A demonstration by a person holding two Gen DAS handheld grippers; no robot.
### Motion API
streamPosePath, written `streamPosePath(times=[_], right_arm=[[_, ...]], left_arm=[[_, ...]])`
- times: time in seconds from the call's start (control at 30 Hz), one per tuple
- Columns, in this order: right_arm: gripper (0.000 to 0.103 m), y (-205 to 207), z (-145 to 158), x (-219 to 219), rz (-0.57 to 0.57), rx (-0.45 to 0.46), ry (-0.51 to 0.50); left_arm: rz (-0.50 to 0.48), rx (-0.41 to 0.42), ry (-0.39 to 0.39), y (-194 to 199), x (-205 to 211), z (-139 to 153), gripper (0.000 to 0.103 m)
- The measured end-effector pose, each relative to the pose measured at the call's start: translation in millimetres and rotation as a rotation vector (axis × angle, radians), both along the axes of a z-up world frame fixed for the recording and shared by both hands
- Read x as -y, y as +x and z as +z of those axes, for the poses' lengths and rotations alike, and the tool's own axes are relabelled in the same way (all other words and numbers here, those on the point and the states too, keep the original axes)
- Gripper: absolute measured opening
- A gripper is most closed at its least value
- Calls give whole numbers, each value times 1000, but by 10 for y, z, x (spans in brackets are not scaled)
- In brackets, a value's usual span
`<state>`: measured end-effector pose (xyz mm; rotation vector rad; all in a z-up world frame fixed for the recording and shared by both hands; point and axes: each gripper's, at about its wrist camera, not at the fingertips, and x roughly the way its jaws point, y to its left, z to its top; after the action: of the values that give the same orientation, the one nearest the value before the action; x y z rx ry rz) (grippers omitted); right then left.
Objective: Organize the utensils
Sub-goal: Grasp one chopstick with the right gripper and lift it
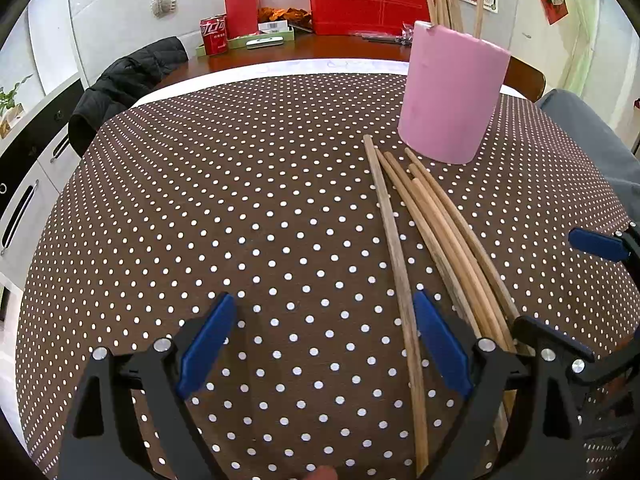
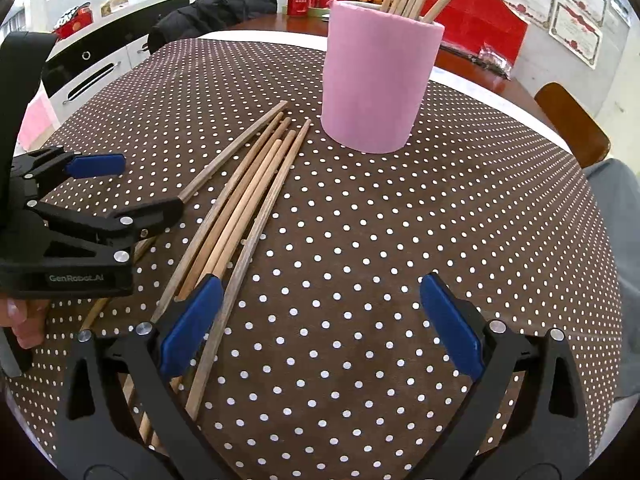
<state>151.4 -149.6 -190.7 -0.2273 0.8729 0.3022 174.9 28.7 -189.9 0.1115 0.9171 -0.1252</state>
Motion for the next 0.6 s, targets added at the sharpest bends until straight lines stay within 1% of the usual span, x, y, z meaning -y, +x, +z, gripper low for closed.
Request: streamPosePath(times=[0.13, 0.17, 0.2, 0.23, 0.37, 0.53, 0.57, 0.6], right_arm=[[96, 27, 21, -13, -8, 3, -16], [91, 78, 18, -19, -8, -1, -15], [82, 115, 17, -22, -10, -8, -13], [81, 159, 0, -36, -14, -20, -22], [77, 289, -16, -19, -19, -60, 28], [70, 524, 16, -67, -9, -98, 32], [68, 563, 21, -75, -9, -102, 33], [63, 611, 27, -92, -7, -101, 30]], left_arm=[[-2, -1, 3, 7, 22, -7, 89], [-2, -1, 4, 9, 27, -9, 89], [-3, -1, 5, 12, 29, -9, 89], [-4, -1, 6, 18, 36, -9, 89], [-5, -12, 9, 103, 33, 3, 89], [-3, -53, 35, 355, 70, 36, 89], [-6, -59, 41, 431, 79, 42, 89], [-10, -63, 44, 475, 80, 46, 89]])
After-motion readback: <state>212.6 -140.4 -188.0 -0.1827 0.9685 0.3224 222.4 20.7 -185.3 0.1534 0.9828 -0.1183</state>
